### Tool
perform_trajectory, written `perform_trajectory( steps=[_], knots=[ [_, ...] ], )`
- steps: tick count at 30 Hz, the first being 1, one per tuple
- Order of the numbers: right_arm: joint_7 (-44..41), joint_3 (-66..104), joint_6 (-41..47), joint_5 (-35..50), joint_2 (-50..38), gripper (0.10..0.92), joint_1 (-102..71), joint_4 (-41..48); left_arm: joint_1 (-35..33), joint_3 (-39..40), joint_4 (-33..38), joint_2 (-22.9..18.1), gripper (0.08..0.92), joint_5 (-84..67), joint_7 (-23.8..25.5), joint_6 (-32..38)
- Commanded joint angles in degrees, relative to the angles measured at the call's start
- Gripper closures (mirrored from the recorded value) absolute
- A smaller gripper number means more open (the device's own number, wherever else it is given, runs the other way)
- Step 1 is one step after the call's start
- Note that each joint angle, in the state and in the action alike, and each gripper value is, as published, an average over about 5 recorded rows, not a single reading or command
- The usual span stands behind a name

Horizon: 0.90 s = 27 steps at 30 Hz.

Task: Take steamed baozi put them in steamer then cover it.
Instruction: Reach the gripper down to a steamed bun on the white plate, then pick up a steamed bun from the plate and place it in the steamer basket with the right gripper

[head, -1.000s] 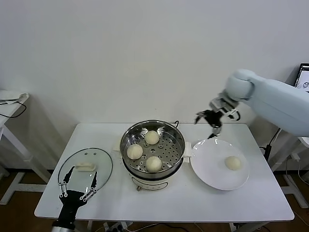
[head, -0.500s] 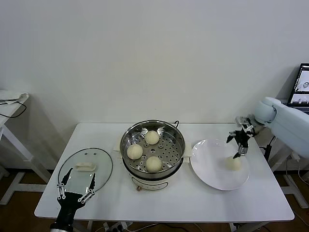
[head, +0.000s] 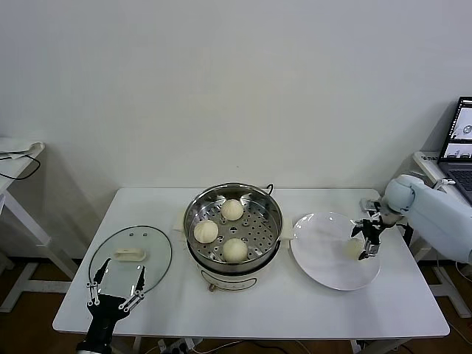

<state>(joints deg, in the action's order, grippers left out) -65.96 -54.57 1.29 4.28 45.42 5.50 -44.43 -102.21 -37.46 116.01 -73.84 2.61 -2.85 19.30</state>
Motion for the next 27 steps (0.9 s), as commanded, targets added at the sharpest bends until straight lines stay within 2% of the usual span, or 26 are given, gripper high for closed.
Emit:
perform_trajectory(
  steps=[1,8,13,19,27],
  knots=[
    [1.23,1.47,0.44,-1.17,1.32,0.209,-2.34,2.02,0.01,0.05,-0.09,0.01,0.177,-0.01,0.02,-0.04],
    [-0.73,-0.78,1.33,-1.13,-0.53,0.33,1.73,-1.79,0.12,0.16,0.1,0.09,0.177,-0.02,0.02,-0.26],
    [-6.56,-3.76,2.6,-0.09,-2.17,0.348,9.27,-6.96,0.22,0.48,0.22,0.18,0.177,-0.03,-0.01,-0.41],
    [-11.85,-19.47,4.29,12.37,-0.09,0.346,28.31,-14.76,0.79,0.8,0.79,0.48,0.177,-0.05,-0.07,-0.78],
    [-11.36,-30.2,8.1,26.19,10.43,0.345,44.0,-22.53,1.95,1.57,1.0,1.04,0.177,-0.13,-0.24,-1.3]
  ],
)
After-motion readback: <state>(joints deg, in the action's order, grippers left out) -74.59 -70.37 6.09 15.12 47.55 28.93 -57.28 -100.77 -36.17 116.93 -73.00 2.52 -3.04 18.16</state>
